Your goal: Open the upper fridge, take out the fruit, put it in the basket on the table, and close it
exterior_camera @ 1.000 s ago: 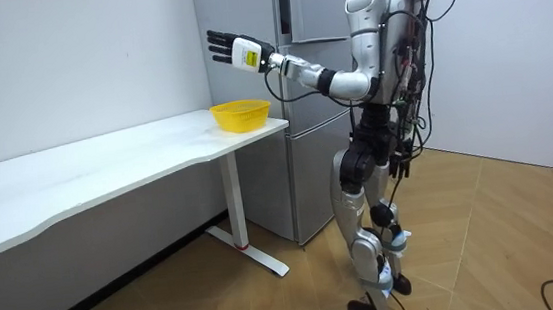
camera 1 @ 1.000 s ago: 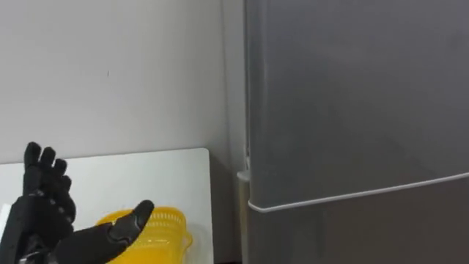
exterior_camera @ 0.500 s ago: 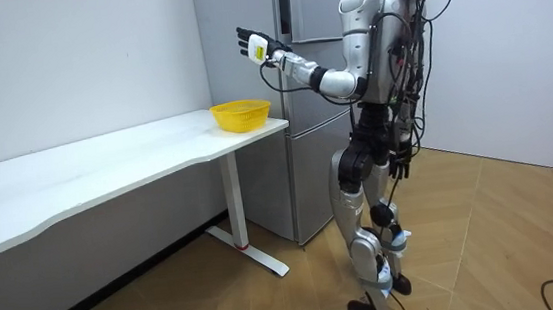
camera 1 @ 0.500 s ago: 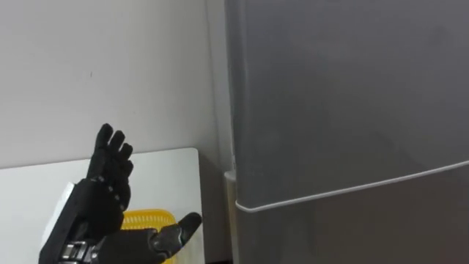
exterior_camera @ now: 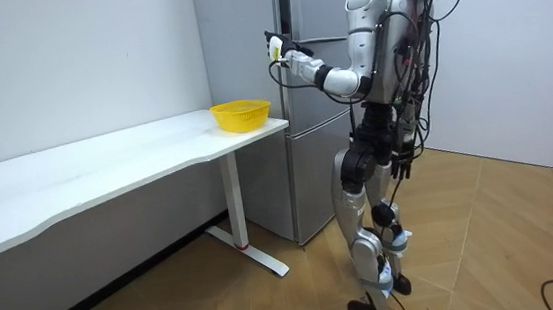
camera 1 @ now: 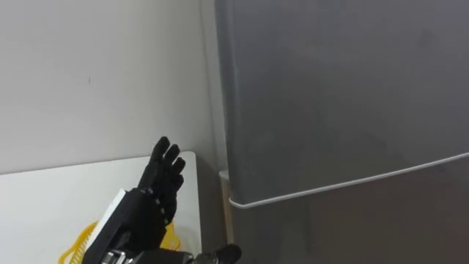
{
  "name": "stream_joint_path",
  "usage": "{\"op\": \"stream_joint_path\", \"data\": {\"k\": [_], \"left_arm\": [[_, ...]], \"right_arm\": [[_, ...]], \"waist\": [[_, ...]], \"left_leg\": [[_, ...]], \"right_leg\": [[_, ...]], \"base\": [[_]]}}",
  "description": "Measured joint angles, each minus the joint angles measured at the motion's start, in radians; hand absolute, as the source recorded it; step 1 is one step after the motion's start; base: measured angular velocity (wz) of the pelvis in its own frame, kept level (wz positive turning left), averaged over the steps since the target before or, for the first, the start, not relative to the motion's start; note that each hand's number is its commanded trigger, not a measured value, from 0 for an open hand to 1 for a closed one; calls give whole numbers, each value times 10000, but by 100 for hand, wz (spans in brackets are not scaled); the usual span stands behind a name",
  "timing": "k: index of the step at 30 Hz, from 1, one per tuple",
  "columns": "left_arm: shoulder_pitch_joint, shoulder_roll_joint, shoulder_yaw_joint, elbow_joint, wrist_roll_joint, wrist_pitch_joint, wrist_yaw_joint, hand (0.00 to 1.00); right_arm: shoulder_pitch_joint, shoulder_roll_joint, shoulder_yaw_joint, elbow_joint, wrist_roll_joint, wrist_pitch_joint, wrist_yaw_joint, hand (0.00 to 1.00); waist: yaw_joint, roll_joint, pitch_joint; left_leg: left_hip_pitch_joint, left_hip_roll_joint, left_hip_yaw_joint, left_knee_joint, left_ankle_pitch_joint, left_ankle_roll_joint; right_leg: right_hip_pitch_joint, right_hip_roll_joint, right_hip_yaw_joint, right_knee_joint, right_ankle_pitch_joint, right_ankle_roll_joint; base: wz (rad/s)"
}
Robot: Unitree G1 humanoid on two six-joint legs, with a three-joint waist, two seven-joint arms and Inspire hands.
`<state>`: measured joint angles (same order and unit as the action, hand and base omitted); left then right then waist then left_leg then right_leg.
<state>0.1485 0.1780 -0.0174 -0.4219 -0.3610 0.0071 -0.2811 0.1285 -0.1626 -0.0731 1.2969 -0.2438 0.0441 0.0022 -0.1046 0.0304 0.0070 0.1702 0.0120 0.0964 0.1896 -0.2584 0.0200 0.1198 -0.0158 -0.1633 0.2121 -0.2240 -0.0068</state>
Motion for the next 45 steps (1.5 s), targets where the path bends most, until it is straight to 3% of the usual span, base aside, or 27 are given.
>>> {"op": "stream_joint_path", "data": {"k": [12,23,31,34,36,45], "left_arm": [[-728,353,-445,-140,-12,3,-945,0],[-875,405,-439,-306,-16,236,-1052,0],[-1018,457,-434,-331,-5,372,-1058,0],[-1019,580,-419,-400,-5,372,-1059,0],[-1019,619,-400,-477,-50,371,-1131,0],[-1018,937,-651,-777,-1958,386,-1779,0]], "right_arm": [[-249,-42,451,354,7,7,-121,0],[-309,-54,524,386,72,21,-56,0],[-322,-128,526,658,71,100,152,0],[-285,-211,534,748,69,106,349,0],[-305,-276,539,734,-21,111,362,0],[-281,-292,932,578,2,122,435,0]], "waist": [[-4,-35,-2],[-30,-141,3],[-69,-22,-71],[-75,-6,-68],[-72,75,-17],[-89,127,-22]], "left_leg": [[-24,77,66,-9,4,-6],[-12,85,106,-38,4,-7],[-13,80,120,-32,4,-7],[-11,80,119,-33,4,-7],[-29,81,154,-33,3,-7],[-38,85,189,-21,3,-7]], "right_leg": [[23,22,149,-69,15,-3],[69,29,243,-85,26,-6],[89,7,212,-91,37,5],[98,4,225,-88,42,6],[74,10,249,-88,60,19],[65,-14,253,-79,65,22]], "base": [[-2],[-2],[1],[0],[0],[0]]}}
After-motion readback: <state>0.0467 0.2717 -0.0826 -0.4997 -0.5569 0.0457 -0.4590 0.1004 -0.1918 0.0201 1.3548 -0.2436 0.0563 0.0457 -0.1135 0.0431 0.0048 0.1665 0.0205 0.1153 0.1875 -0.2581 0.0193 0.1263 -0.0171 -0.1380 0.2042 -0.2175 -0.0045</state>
